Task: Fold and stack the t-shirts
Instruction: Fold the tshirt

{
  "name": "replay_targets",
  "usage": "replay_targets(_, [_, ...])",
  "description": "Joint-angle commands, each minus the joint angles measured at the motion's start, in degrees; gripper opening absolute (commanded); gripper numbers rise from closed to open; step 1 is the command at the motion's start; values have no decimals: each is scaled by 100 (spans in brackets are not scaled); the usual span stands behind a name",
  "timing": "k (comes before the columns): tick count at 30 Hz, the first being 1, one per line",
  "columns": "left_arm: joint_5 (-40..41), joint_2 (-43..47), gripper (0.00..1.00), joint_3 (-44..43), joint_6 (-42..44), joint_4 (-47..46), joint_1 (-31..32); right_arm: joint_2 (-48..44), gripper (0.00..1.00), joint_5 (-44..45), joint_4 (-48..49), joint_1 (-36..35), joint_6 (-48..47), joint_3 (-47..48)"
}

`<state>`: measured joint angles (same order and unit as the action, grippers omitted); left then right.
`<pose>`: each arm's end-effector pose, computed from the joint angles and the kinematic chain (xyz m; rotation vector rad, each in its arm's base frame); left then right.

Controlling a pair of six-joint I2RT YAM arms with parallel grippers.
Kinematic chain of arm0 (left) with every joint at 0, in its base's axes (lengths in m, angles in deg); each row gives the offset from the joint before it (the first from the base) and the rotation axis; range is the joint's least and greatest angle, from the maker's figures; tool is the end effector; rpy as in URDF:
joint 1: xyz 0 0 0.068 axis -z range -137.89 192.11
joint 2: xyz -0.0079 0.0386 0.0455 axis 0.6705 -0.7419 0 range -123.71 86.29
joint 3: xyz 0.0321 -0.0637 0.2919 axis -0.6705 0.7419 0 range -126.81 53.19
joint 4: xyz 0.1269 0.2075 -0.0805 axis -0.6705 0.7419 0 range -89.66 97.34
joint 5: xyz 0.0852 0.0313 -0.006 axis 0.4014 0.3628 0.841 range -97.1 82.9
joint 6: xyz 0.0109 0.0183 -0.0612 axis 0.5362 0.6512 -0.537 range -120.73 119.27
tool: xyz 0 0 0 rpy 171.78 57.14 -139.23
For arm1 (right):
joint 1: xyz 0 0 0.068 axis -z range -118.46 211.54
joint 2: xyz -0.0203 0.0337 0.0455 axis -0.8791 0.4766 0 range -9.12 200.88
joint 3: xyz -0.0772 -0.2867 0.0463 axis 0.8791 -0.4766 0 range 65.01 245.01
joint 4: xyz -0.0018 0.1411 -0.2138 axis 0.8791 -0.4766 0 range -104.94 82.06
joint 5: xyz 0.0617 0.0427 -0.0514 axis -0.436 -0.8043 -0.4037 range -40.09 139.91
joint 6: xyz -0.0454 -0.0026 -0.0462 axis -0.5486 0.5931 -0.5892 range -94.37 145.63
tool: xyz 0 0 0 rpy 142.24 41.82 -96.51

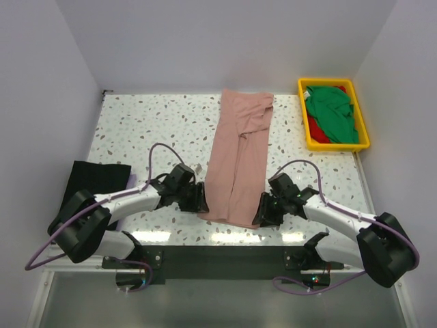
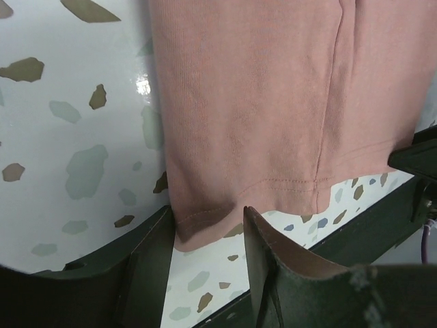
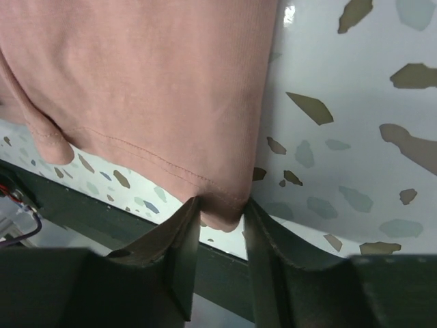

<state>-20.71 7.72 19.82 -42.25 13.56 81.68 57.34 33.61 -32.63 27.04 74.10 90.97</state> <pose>0.1759 -0.1607 0.1676 0.0466 2.7755 -0.7616 0.1365 0.1111 0.1605 0.2631 2.9026 0.7369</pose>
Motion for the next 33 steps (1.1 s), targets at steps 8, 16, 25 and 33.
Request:
replay_targets(8, [-142,43,26,471,-401,-20,305,-168,11,-50,-440,-39,-92,-284])
replay_targets(16, [7,376,0,603,-919,-47,727,-993,0,161,-1379,-39,-268,-187])
replay_targets(25, [218,939,0,437,-1430,102,1334,-2365,0,83,-2146,-39,-119,-144])
replay_targets(33, [808,624,0,-1196,-648,955,886,-1426,0,952,-1795,-48,-583,1217])
